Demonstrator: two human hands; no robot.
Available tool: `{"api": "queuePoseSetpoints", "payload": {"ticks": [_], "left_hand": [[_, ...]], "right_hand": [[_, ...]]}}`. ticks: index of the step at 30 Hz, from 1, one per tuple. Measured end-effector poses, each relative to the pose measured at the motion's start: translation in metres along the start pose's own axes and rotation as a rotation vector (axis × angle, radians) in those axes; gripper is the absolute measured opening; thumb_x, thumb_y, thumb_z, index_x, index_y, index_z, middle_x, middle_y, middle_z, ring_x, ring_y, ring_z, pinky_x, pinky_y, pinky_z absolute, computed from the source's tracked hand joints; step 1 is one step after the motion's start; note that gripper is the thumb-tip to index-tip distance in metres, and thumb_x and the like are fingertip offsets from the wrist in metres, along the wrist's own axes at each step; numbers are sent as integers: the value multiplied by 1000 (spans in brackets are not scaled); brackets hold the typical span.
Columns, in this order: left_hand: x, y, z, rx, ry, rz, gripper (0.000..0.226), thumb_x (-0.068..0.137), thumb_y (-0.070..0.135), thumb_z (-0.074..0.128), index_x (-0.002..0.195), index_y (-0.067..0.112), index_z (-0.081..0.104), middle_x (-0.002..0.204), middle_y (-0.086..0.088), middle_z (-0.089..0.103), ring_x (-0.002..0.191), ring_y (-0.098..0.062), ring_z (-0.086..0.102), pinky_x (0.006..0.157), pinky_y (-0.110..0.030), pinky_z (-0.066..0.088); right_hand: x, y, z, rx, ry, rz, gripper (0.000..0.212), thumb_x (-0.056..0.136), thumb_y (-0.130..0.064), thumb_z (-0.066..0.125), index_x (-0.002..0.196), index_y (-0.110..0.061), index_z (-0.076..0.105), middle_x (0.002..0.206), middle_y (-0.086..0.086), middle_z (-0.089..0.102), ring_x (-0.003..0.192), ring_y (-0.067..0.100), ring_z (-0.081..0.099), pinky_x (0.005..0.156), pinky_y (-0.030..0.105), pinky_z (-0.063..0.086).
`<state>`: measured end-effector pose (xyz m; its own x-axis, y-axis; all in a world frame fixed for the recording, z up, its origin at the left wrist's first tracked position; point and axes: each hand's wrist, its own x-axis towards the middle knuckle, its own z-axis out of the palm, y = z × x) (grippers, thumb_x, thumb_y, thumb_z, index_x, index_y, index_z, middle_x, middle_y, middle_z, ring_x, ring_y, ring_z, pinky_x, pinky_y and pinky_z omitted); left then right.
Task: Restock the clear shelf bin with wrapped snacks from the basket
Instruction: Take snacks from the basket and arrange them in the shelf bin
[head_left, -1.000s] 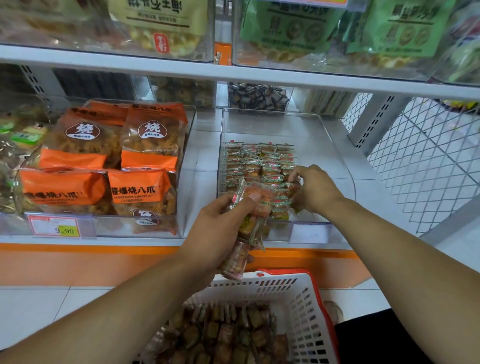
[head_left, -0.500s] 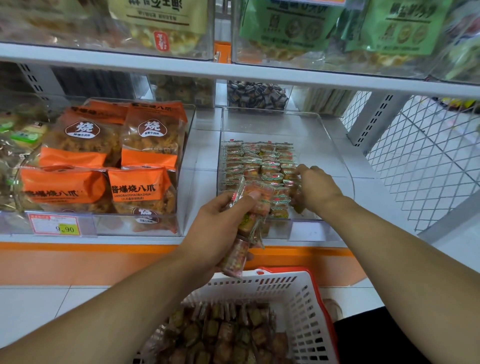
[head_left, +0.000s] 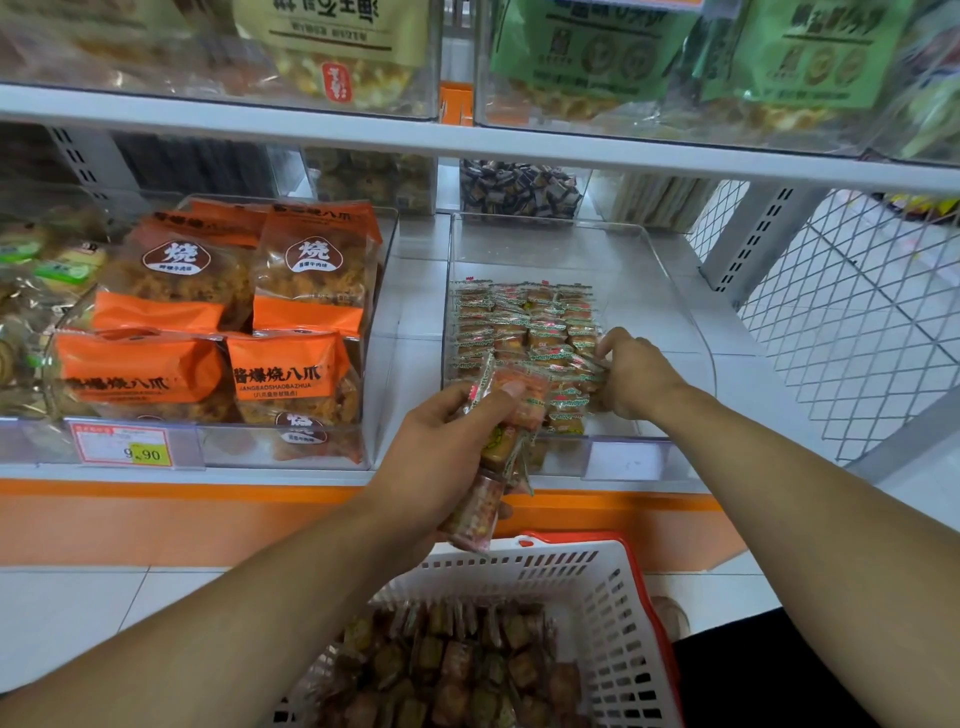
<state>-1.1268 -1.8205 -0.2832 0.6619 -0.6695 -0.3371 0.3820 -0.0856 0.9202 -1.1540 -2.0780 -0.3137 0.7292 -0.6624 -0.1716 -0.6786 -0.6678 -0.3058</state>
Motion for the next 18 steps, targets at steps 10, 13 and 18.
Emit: {"api": "queuePoseSetpoints", "payload": {"ticks": [10,13,18], "left_hand": [[0,1,1,10,5,-13,38,74,61,77,102,35,72,92,-2,78,71,-30,76,57,-37,58],[0,1,1,11,4,-14,42,71,63,78,102,36,72,92,-2,78,71,-30,76,57,-37,58],[0,0,1,5,7,-16,39,73,61,78,102,35,72,92,-3,78,70,-30,76,57,-37,57]], "right_hand": [[-7,-9,-2,18,-34,54,69,80,-16,78,133,-4,36,126,23,53,114,38,56,90,39,47],[-6,-9,1,125,21,52,73,79,-16,81,136,-8,36,128,20,49,113,37,54,88,37,44],[-4,-8,0,286,83,103,87,84,-3,68,153,-11,15,128,22,58,112,38,57,80,35,41]]}}
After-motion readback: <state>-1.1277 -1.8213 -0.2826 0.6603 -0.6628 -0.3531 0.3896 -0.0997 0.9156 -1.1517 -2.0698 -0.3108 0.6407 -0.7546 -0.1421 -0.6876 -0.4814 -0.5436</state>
